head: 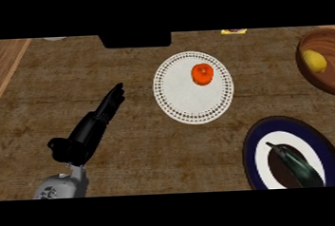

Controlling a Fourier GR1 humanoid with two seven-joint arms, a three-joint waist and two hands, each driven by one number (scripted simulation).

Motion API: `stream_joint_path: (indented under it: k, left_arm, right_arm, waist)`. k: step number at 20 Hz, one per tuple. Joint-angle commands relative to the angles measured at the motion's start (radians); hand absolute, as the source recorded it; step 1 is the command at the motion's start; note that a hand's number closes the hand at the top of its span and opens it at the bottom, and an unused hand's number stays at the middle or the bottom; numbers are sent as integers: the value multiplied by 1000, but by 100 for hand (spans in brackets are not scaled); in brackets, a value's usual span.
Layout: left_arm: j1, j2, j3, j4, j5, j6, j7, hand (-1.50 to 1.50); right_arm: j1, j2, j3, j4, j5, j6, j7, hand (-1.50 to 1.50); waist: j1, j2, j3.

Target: Pick the lemon from the plate and place it in the bowl

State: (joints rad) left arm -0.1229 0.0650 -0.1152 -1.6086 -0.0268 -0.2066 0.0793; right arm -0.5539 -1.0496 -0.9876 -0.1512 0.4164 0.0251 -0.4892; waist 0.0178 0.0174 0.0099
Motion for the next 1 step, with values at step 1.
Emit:
stream_joint_path:
  k: [1]
  left_arm:
    - [14, 4, 5, 5, 7, -9, -11, 0]
  right_arm:
    - [71, -49, -36, 6, -42, 97, -36, -150]
  waist:
    - [0, -2, 0]
